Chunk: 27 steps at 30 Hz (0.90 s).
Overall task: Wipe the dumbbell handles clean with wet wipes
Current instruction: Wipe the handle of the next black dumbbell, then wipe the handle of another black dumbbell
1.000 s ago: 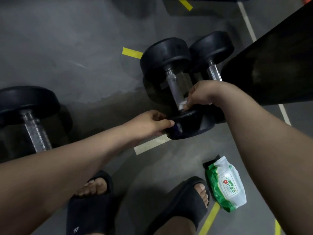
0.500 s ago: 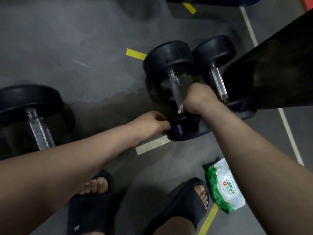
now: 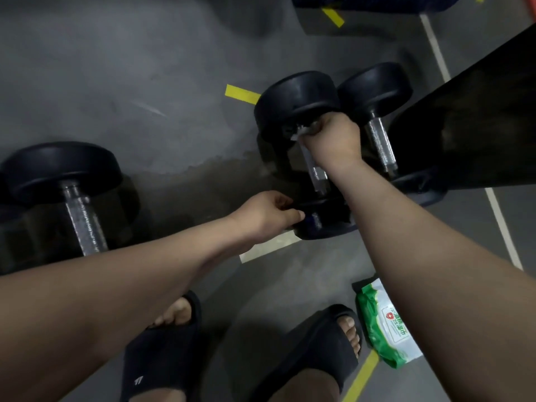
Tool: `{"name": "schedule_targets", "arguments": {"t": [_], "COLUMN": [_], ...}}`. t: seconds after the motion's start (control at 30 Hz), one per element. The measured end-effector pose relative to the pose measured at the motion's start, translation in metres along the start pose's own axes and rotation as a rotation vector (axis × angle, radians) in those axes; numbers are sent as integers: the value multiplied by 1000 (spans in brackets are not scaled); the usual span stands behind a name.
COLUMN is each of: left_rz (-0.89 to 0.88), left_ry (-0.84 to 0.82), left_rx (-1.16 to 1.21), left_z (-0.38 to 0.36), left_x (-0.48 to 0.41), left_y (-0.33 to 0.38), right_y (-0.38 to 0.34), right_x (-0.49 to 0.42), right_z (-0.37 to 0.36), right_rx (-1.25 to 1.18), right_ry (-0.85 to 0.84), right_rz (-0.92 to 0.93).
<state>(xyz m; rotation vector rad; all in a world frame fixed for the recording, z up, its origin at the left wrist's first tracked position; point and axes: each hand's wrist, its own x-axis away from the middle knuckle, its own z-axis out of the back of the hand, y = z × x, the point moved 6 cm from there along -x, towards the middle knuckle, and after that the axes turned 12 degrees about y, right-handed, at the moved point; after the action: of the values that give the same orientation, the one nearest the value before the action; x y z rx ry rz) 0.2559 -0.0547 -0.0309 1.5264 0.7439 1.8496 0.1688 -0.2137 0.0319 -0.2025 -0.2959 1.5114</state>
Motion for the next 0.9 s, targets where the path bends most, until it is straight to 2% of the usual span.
{"name": "schedule_targets", "arguments": {"t": [0.13, 0.23, 0.33, 0.43, 0.57, 0.67, 0.77, 0.83, 0.9], "left_rz": [61, 84, 34, -22, -108, -149, -158, -182, -216], "left_ry": [47, 75, 115, 165, 236, 303, 260, 189, 188], "left_rx": [7, 5, -56, -42, -49, -28, 72, 110, 98], "left_z": [5, 16, 33, 60, 98, 127, 146, 153, 162], "left_x": [3, 12, 25, 39, 70, 101, 137, 163, 188], "left_y": [-4, -7, -5, 9, 38, 59, 78, 96, 118], "right_y": [13, 31, 31, 8, -28, -47, -72, -88, -103], "right_x": [22, 34, 44, 64, 111, 142, 168, 180, 186], "right_z": [0, 6, 25, 52, 70, 81, 99, 117, 139], "right_rx": [163, 276, 229, -43, -357, -695, -1025, -1103, -1122], "right_ry": [13, -121, -179, -130, -215, -341, -514, -589, -626], "right_rz": [74, -7, 16, 106, 151, 40, -95, -114, -88]}}
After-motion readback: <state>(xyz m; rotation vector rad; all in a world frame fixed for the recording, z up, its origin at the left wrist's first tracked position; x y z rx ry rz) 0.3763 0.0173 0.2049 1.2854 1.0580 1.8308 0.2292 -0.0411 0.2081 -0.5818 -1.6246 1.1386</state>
